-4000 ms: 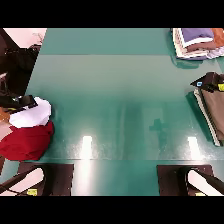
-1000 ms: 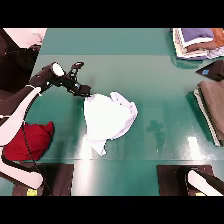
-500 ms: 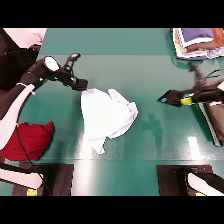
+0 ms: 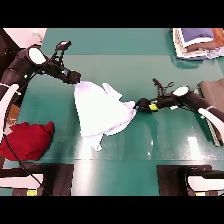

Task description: Fold the shirts.

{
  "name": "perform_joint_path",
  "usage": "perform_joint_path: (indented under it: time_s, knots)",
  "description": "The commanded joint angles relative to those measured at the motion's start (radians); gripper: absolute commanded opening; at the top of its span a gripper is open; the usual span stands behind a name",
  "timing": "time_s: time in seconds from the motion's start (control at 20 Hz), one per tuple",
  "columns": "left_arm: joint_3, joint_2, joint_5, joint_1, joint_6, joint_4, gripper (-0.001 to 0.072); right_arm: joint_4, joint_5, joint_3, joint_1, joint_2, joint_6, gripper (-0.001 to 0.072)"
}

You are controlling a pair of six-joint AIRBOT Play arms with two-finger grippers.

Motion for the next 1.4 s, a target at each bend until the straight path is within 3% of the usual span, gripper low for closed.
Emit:
perform_joint_path:
  time_s: [0.0,0.05,0.1,0.3,0.5,0.8,1.0,1.15,1.35]
  knots:
    - [0.001,0.007,-0.024,0.001,0.002,0.006,0.0029,0.004,-0.025,0.085,0.044,-0.111,-0.010,0.0224]
    - [0.001,0.011,-0.029,0.001,0.001,0.008,0.0029,-0.001,-0.026,0.107,0.049,-0.120,-0.010,0.0036]
    - [0.002,0.024,-0.026,0.002,-0.002,0.016,0.0028,-0.005,-0.025,0.124,0.048,-0.118,-0.015,0.0018]
    - [0.035,0.188,0.031,0.002,-0.060,0.192,0.0028,-0.077,0.045,0.245,-0.039,0.018,-0.020,0.0017]
    - [0.130,0.409,0.036,0.002,-0.060,0.268,0.0028,-0.240,0.156,0.472,-0.163,0.254,0.063,0.0017]
    - [0.200,0.645,0.027,0.001,-0.078,0.168,0.0028,-0.319,0.269,0.755,-0.244,0.466,0.107,0.0017]
    - [0.197,0.660,-0.096,0.001,-0.077,0.027,0.0028,-0.321,0.414,0.882,-0.243,0.481,0.130,0.0017]
    - [0.073,0.648,-0.174,0.001,-0.077,0.014,0.0028,-0.320,0.504,0.826,-0.242,0.483,0.151,0.0017]
    - [-0.261,0.639,-0.162,0.001,-0.068,-0.082,0.0029,-0.320,0.514,0.565,-0.242,0.483,0.151,0.0016]
